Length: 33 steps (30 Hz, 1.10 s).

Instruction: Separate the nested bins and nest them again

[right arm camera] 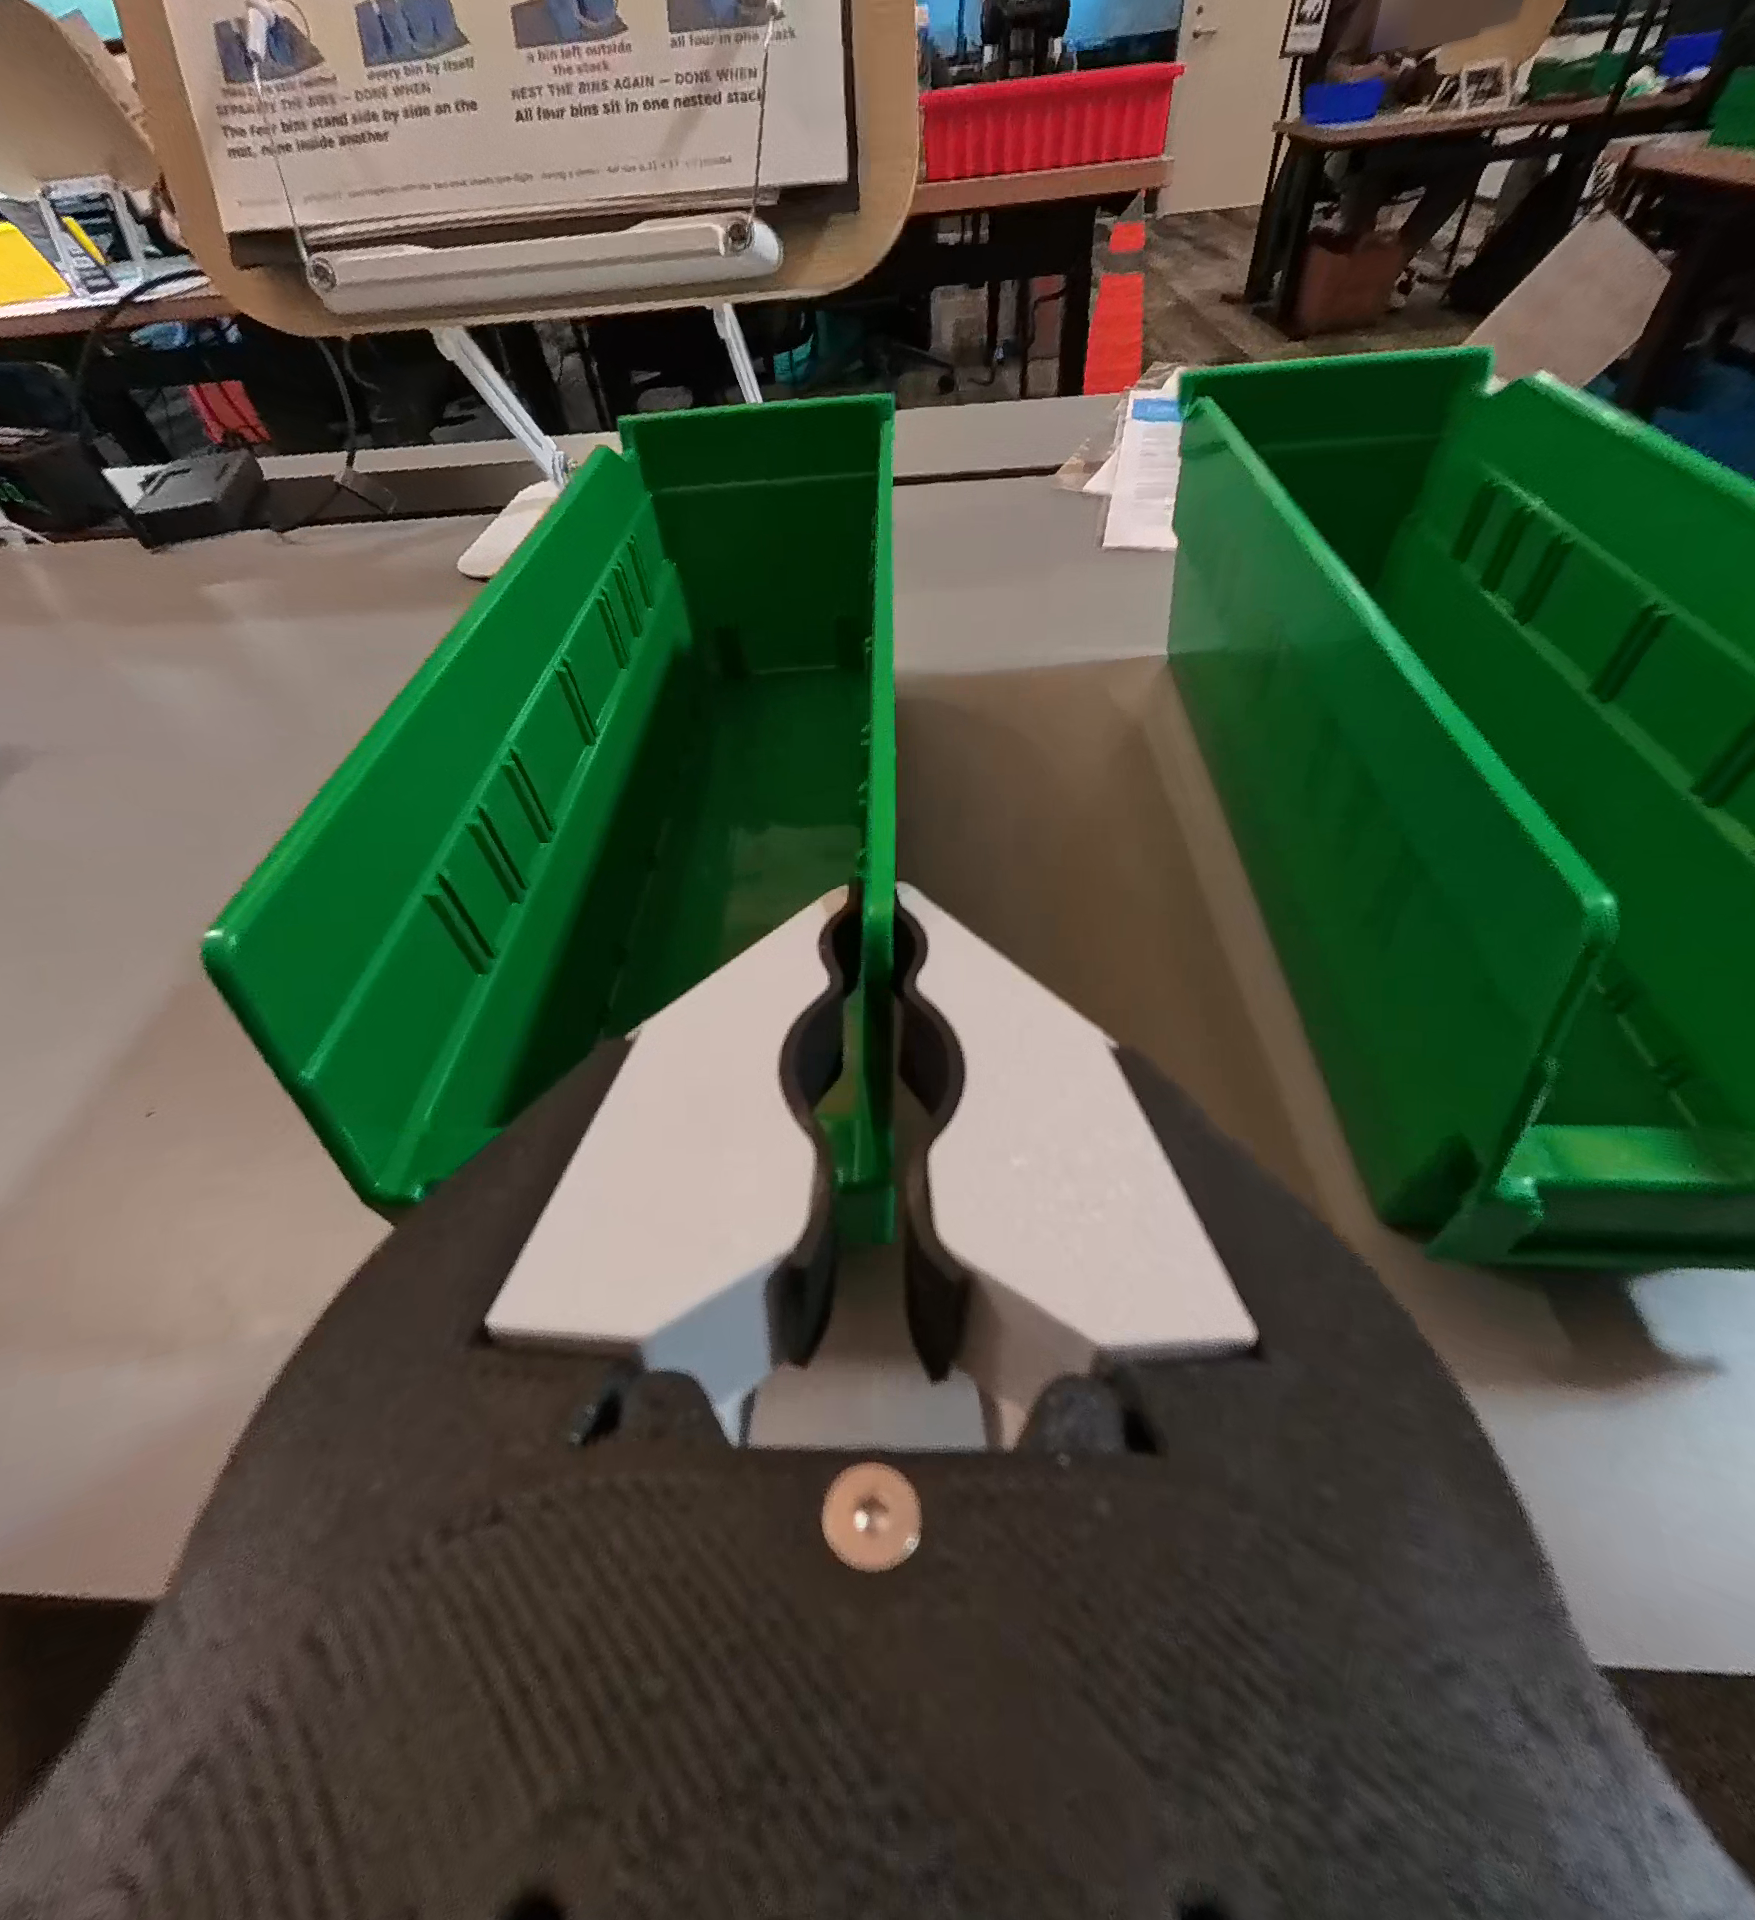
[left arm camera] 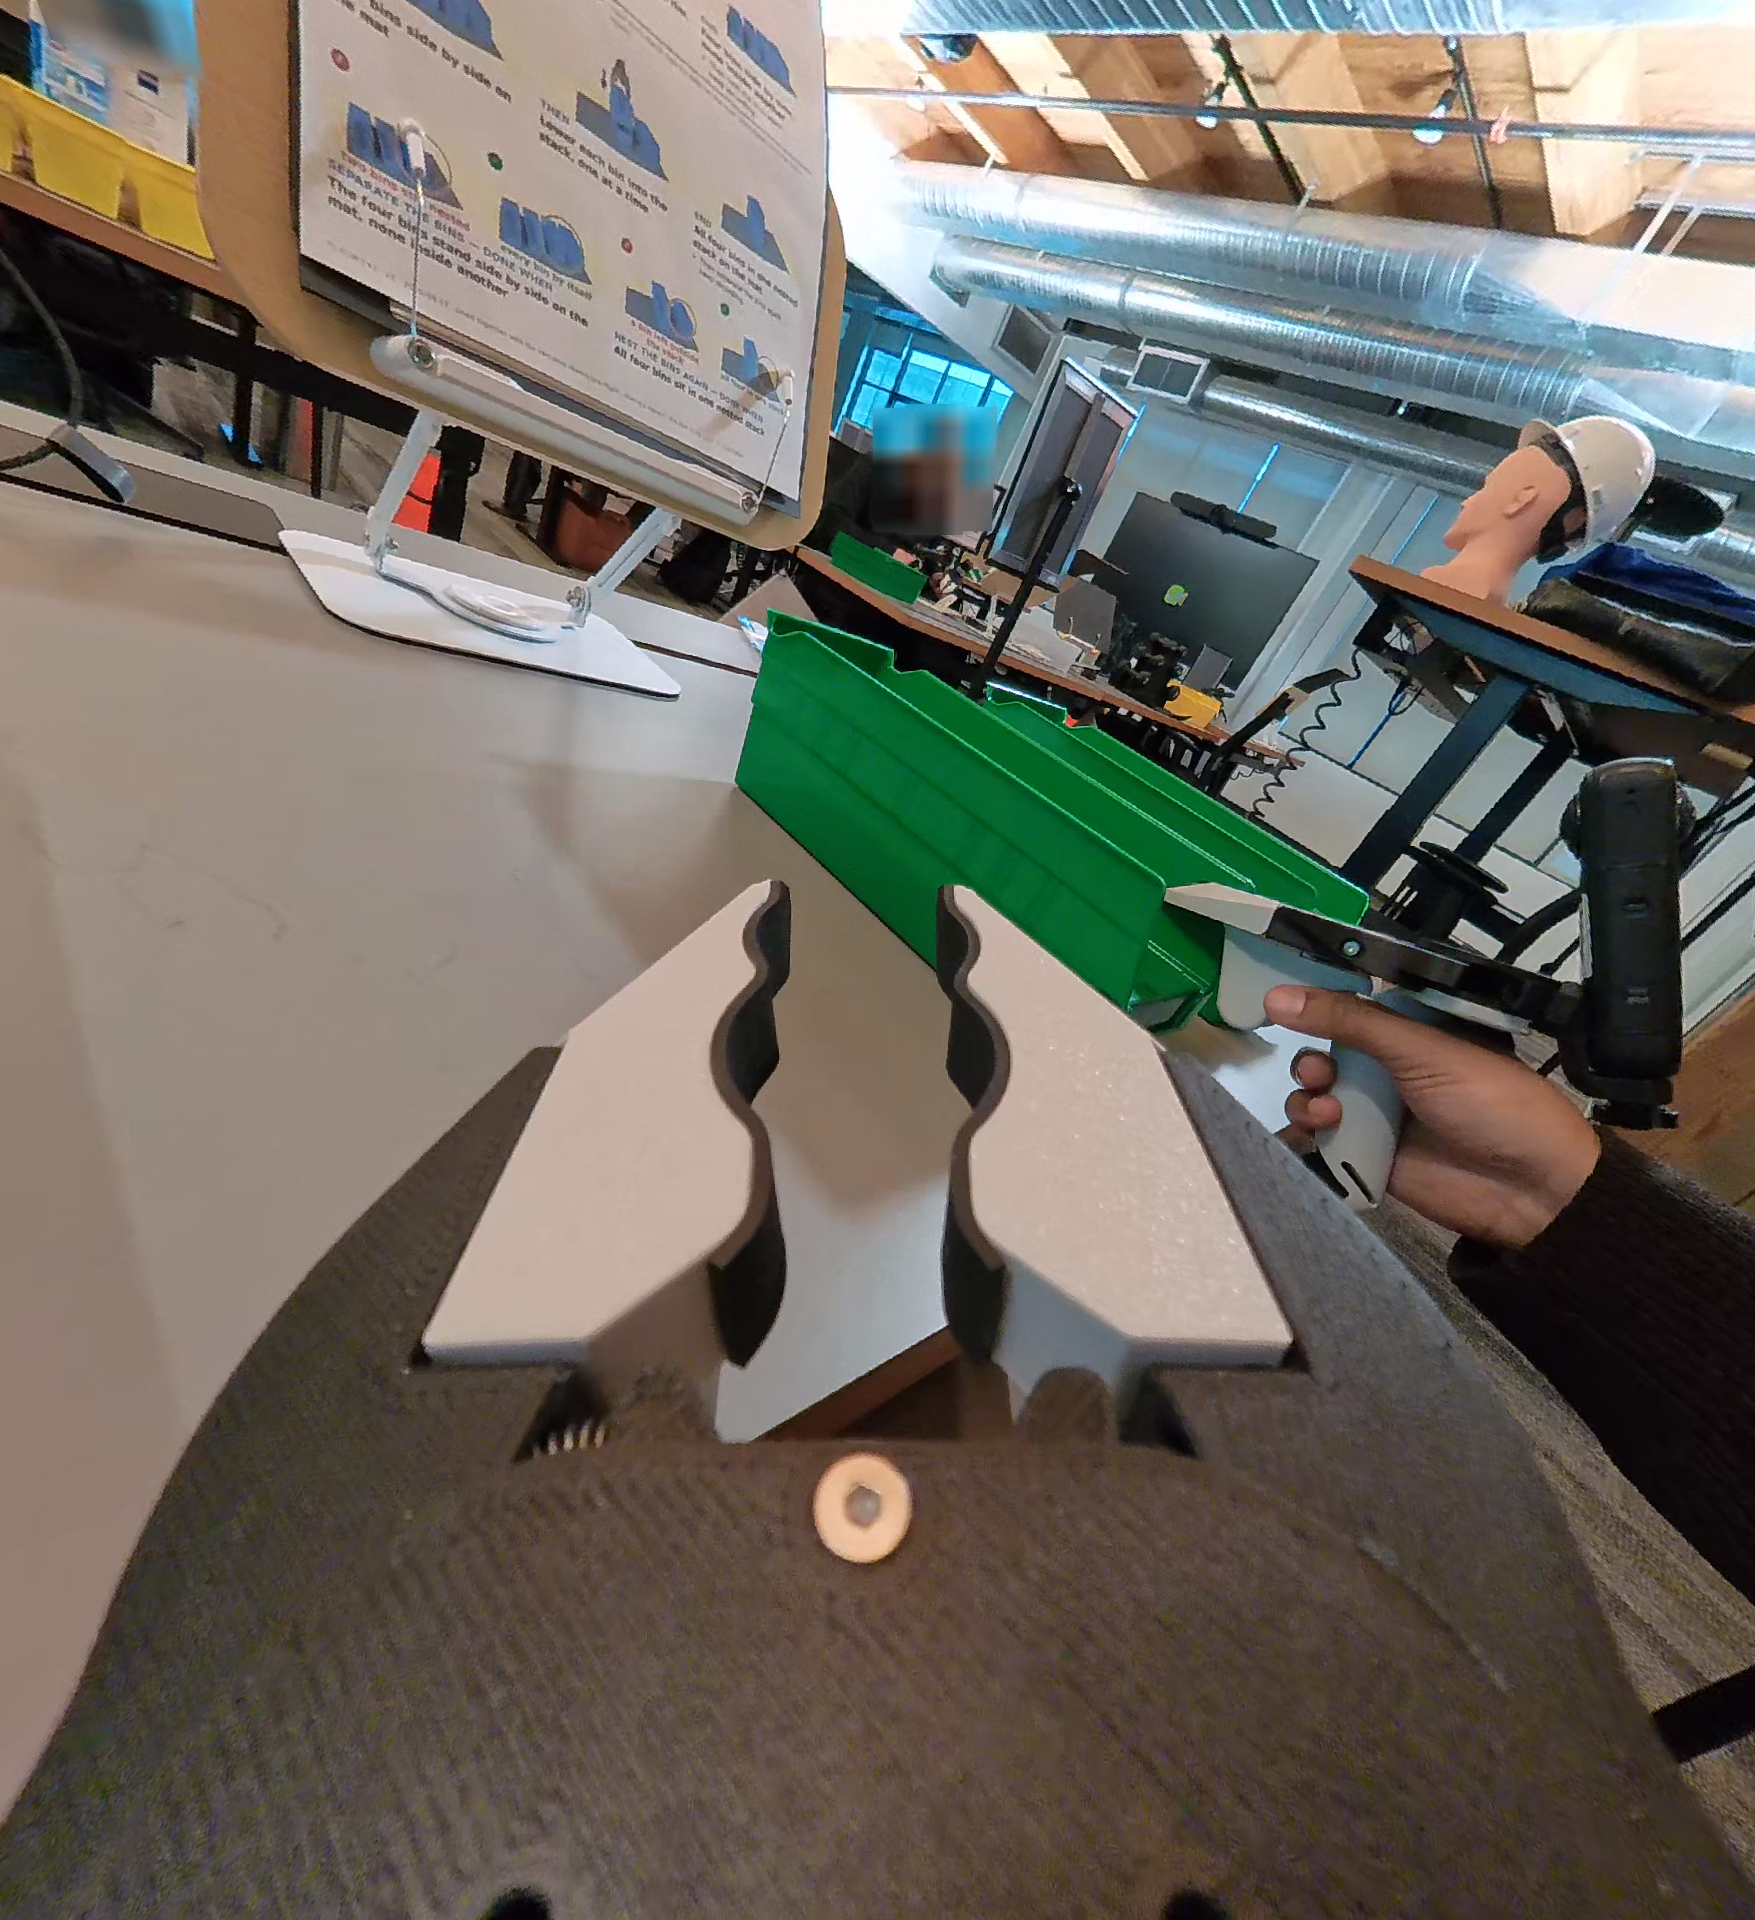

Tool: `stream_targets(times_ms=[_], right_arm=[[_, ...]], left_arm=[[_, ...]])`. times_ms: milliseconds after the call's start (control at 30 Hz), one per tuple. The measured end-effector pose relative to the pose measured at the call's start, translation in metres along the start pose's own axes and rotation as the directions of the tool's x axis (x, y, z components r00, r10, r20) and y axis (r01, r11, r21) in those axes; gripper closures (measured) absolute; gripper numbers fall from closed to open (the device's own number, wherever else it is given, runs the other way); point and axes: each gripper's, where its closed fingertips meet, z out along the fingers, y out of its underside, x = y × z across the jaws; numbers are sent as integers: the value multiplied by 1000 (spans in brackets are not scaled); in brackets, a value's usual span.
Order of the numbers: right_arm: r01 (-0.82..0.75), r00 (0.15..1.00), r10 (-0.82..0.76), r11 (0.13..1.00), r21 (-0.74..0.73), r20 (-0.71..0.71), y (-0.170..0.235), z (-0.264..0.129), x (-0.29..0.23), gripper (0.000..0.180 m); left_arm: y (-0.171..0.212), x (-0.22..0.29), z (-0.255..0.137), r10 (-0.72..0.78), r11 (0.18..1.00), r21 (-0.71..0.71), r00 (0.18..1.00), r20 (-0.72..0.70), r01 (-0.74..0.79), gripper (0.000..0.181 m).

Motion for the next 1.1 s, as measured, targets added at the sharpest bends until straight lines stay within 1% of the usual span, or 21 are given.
stream_targets(times_ms=[33,67,100,133,167,233,333,400,433,467,500,533,600,667,733,800,867,933,1000,1033,1100], right_arm=[[15,1000,-14,1000,23,-5,-4,-1,-1,166],[41,999,-41,998,48,1,-9,-2,-5,147],[77,997,-77,995,68,-2,-13,-4,-8,136],[123,992,-122,988,89,-16,-17,-5,-11,130],[172,985,-169,978,115,-31,-23,-8,-15,127],[258,966,-254,949,183,-45,-34,-14,-27,126],[304,951,-309,905,298,-32,-51,-27,-49,131],[261,954,-298,887,382,40,-62,-39,-68,131],[207,957,-272,884,420,101,-68,-46,-80,130],[132,956,-234,883,450,178,-73,-55,-93,130],[46,946,-188,884,465,263,-77,-63,-108,130],[-32,926,-148,887,461,349,-78,-70,-124,130],[-106,872,-116,904,413,476,-71,-78,-158,129],[-74,831,-132,936,344,540,-53,-76,-188,128],[-8,782,-164,962,273,601,-30,-73,-215,123],[56,737,-181,977,207,652,-9,-69,-234,118],[89,726,-188,980,180,662,0,-64,-240,120],[85,727,-178,982,171,664,1,-61,-240,124],[66,730,-152,986,153,667,1,-58,-238,126],[57,730,-138,988,142,670,1,-56,-237,127],[44,733,-114,992,121,671,2,-53,-235,129]], left_arm=[[0,0,0,0,1000,0,1000,-1,0,156],[0,0,0,1,1000,-1,1000,-1,-1,156],[1,0,0,1,1000,-3,1000,-2,-1,156],[1,1,1,-1,1000,-6,1000,-4,1,156],[2,1,1,-2,1000,-7,1000,-5,2,156],[2,0,1,-2,1000,-8,1000,-5,2,156],[-2,0,0,16,1000,-1,1000,-5,-16,155],[-9,-1,-2,33,999,0,999,-7,-33,156],[-12,1,-3,33,999,-23,999,-29,-34,165],[-15,8,-5,26,998,-49,996,-86,-30,181],[-20,14,-6,6,998,-69,991,-136,-15,181],[-26,15,-7,-12,996,-91,988,-156,-2,181],[-44,7,-12,-7,994,-111,990,-141,-9,172],[-72,-13,-22,46,996,-78,997,-55,-51,159],[-107,-42,-40,125,992,-23,988,86,-124,150],[-138,-84,-67,204,977,3,938,279,-213,145],[-154,-127,-98,269,958,-30,852,449,-286,142],[-151,-167,-125,304,949,-109,768,563,-296,133],[-135,-197,-140,317,948,-192,724,612,-253,124],[-125,-205,-143,312,950,-216,727,611,-226,123],[-108,-208,-137,298,952,-232,770,564,-198,130]])
